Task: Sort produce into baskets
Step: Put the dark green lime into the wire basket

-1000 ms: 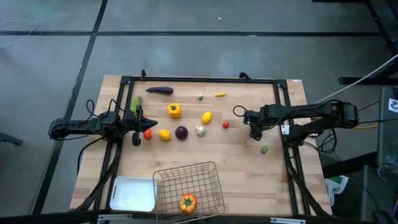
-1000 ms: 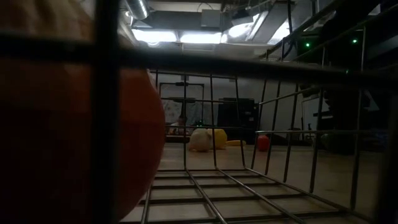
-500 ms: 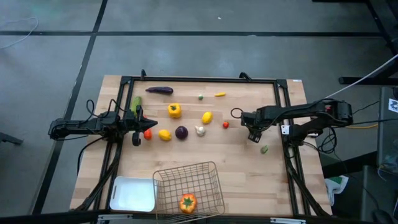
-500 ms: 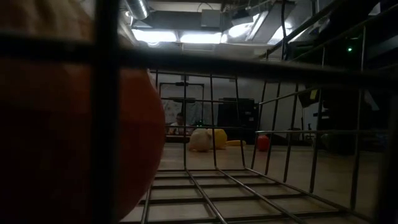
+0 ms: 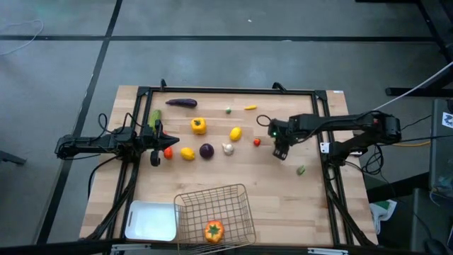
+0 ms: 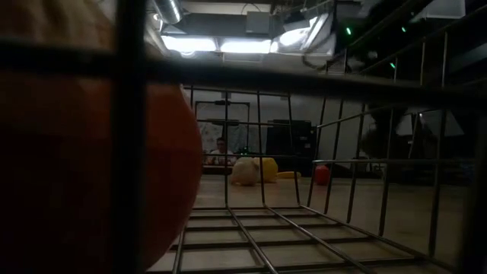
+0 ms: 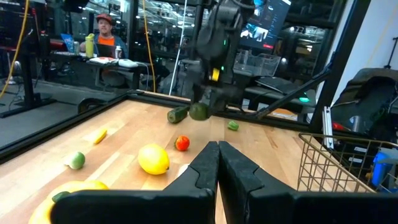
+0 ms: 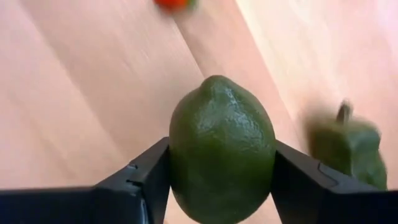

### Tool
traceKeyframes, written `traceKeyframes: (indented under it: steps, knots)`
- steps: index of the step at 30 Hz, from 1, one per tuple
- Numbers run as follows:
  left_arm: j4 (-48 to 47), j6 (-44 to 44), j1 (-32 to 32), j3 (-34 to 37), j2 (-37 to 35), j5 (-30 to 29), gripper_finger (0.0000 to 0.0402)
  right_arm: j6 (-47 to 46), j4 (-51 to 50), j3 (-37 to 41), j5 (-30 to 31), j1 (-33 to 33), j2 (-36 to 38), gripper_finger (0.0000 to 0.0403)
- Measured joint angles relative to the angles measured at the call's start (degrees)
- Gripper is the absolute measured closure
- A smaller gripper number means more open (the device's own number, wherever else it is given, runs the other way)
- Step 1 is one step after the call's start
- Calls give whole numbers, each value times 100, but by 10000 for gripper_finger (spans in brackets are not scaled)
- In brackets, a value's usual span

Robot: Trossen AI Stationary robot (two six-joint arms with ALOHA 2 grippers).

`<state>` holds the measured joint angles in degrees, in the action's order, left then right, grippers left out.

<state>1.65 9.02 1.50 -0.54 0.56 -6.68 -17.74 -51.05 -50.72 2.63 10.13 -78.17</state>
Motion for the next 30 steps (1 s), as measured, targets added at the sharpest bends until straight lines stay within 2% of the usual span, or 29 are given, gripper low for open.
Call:
traceKeyframes:
  steps: [8,13,22,30]
  knots:
    - [0,-2,-2,0,0,0,396,2,175,-1275,-788,-110,0,186]
    - [0,0,0,0,0,-2,396,0,794,-1798,-1024,-647,0,183]
    - [0,-2,0,0,0,0,396,165,2071,-1863,-957,-1938,-113,183]
    - [1,0,0,4,2,0,396,172,3529,-1862,-723,-2795,-735,182]
